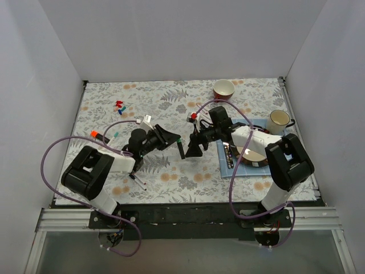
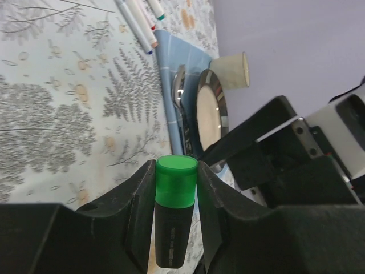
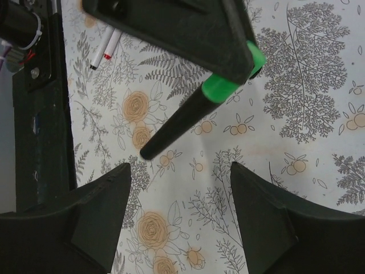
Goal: Open the pen caps
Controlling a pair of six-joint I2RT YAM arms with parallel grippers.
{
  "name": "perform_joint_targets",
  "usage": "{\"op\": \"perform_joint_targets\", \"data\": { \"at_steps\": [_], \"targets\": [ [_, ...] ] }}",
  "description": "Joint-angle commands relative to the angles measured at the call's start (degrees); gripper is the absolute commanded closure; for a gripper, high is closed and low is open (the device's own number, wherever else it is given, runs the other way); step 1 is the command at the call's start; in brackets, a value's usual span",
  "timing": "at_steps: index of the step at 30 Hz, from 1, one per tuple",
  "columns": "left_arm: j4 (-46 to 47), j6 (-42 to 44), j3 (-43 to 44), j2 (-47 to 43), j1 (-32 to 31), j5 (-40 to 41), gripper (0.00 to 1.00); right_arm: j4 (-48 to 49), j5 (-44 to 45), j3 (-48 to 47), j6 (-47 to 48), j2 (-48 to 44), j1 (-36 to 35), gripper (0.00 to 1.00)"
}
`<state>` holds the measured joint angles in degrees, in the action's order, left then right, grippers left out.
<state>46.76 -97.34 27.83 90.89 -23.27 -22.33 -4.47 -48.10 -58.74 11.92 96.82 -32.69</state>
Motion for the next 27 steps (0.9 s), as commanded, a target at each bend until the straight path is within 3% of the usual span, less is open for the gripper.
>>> {"op": "perform_joint_targets", "data": {
  "at_steps": [1, 5, 9, 13, 20, 21, 25, 26, 27],
  "targets": [
    [11.24, -7.5, -1.38, 1.21, -7.04, 13.52, 1.0, 7.37, 4.92, 0.56, -6.03, 1.0, -0.53, 0.22],
    [11.68, -8.74, -2.26, 1.48, -11.27, 24.23, 1.0, 9.04, 8.45, 0.9, -10.42, 1.27, -0.54, 0.22],
    [11.34, -9.1, -2.08, 1.22, -14.87, 29.95, 1.0, 10.97, 9.07, 1.52, -12.79, 1.88, -0.62, 0.23],
    [9.94, -8.75, -1.47, 0.08, -17.33, 35.24, 1.0, 8.61, 11.18, -0.22, -12.72, 3.81, -0.71, 0.37],
    [3.78, -9.19, -0.76, -3.17, -19.71, 45.09, 1.0, 5.88, 11.62, -1.9, -12.1, 4.17, -1.41, 0.45],
    [3.34, -9.01, -0.68, -3.44, -19.71, 45.53, 1.0, 5.53, 11.45, -2.17, -12.1, 4.26, -1.5, 0.49],
    [3.85, -8.31, -0.76, -4.14, -19.71, 44.4, 1.0, 4.56, 9.26, -3.4, -10.52, 4.61, -1.41, 0.98],
    [4.82, -7.78, -0.85, -3.97, -19.71, 43.69, 1.0, 4.56, 8.9, -3.66, -10.43, 4.52, -1.41, 0.99],
    [5.61, -7.34, -1.03, -3.79, -19.71, 42.99, 0.93, 4.56, 8.55, -3.84, -10.25, 4.35, -1.5, 0.99]
  ]
}}
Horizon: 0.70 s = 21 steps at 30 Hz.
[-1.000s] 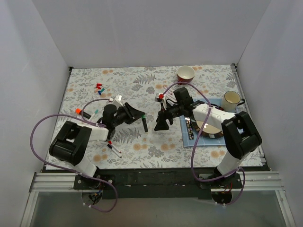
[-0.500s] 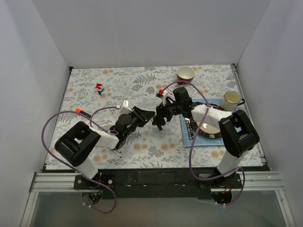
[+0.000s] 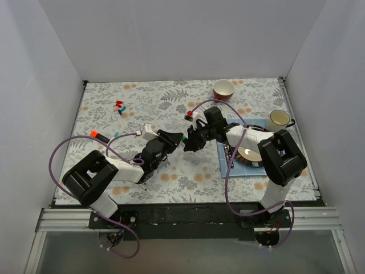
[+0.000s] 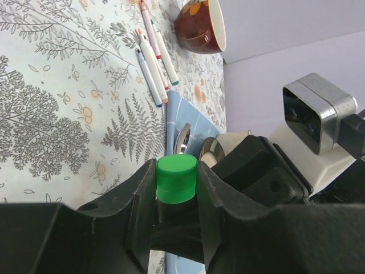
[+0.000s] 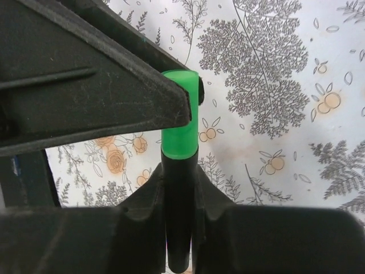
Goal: Open the pen caps
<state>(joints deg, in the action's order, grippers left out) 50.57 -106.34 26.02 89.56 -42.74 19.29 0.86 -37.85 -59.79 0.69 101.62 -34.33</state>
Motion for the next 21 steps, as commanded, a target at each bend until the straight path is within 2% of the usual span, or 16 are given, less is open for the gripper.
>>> {"op": "perform_joint_targets", "data": {
  "at_steps": [1, 2, 3, 9, 11, 16, 21],
  "targets": [
    [3.03, 1.93, 0.44, -2.29, -0.24, 0.5, 0.8, -0.78, -2.75, -2.88, 1.24, -0.64, 0.22, 0.99],
    [3.92, 2.37, 0.17, -2.2, -0.24, -1.43, 0.6, -2.25, -3.46, -2.79, 1.42, -0.9, 0.31, 0.99],
    [4.8, 3.15, 0.08, -2.02, -0.24, -2.93, 0.52, -2.36, -4.51, -2.88, 1.59, -1.25, 0.49, 0.99],
    [17.1, 14.05, -6.58, -5.79, 0.46, -14.96, 0.33, -3.68, -21.9, -2.97, 5.55, -1.25, 3.65, 0.99],
    [19.65, 15.37, -9.65, -8.51, 1.51, -18.13, 0.32, -2.27, -27.09, -2.09, 5.46, -1.69, 4.0, 0.99],
    [30.62, 14.68, -13.19, -8.79, 7.22, -34.36, 0.32, 3.95, -35.52, -0.68, 0.9, -1.52, 3.92, 0.99],
    [39.52, 12.13, -13.45, -4.22, 10.05, -40.82, 0.32, 11.26, -40.55, 1.87, -5.16, -2.39, 3.48, 0.99]
  ]
}}
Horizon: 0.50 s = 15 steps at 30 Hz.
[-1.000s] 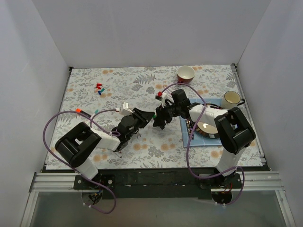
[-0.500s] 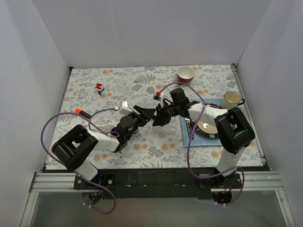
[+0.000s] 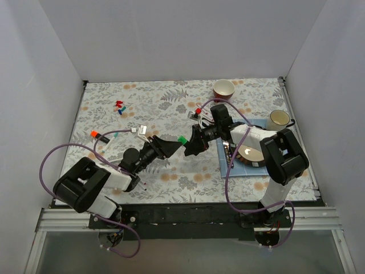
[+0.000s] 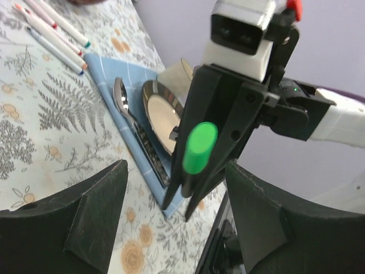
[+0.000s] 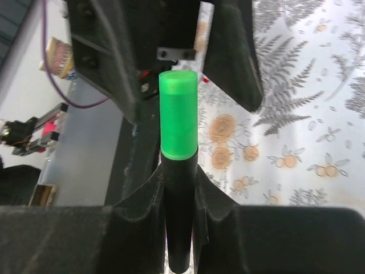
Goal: Open the pen caps
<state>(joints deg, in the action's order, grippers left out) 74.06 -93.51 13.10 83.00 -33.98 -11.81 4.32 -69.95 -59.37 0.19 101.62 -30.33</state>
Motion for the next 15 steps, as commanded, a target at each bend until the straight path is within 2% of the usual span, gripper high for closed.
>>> {"op": "perform_joint_targets", "data": {
  "at_steps": [1, 4, 8, 15],
  "targets": [
    [15.85, -0.62, 0.25, 2.69, 1.28, -10.76, 0.32, 8.16, -9.32, 1.54, -4.84, -2.48, -0.61, 0.99],
    [19.34, -1.58, 1.57, 5.23, 1.37, -12.44, 0.33, 8.95, -9.33, 1.81, -5.46, -2.57, -0.96, 0.99],
    [24.72, -3.33, 3.77, 8.84, 1.37, -16.39, 0.39, 8.95, -8.97, 1.81, -5.72, -0.91, -1.49, 0.99],
    [28.77, -3.69, 3.33, 9.37, 1.28, -15.08, 0.41, 8.78, -8.09, 1.72, -5.55, 0.07, -1.67, 0.99]
  ]
}}
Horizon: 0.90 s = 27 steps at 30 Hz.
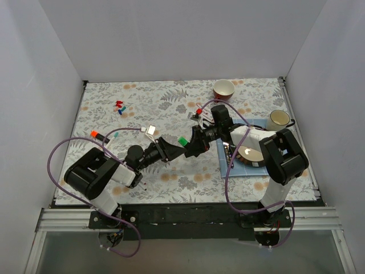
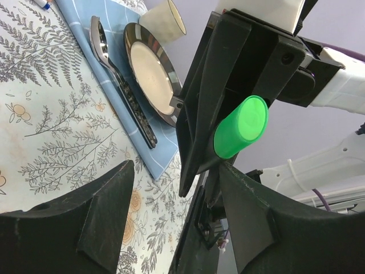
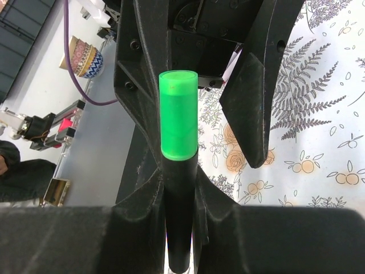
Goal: Open the pen caps
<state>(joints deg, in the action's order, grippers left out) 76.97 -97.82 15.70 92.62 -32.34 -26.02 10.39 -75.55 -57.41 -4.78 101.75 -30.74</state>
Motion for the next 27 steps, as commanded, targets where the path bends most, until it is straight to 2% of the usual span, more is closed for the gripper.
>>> {"op": "perform_joint_targets", "data": {
  "at_steps": [1, 12, 22, 27],
  "targets": [
    [25.95, 0.7, 0.73, -1.12, -0.36, -0.7, 0.4, 2.62, -2.41, -0.25, -0.59, -0.07, -1.34, 0.99],
    [24.9, 2.55, 0.12, -8.07, -0.27, -0.61, 0.39, 1.65, -2.5, -0.69, 0.21, -0.15, -1.25, 0.99],
    [27.88, 2.2, 2.4, -4.29, -0.36, 0.0, 0.44, 9.99, -3.9, 1.68, -6.65, 0.55, -1.43, 0.99],
    [27.27, 2.9, 5.3, -3.85, -0.45, 0.0, 0.47, 10.79, -3.99, 1.77, -7.79, 1.34, -1.34, 0.99]
  ]
}}
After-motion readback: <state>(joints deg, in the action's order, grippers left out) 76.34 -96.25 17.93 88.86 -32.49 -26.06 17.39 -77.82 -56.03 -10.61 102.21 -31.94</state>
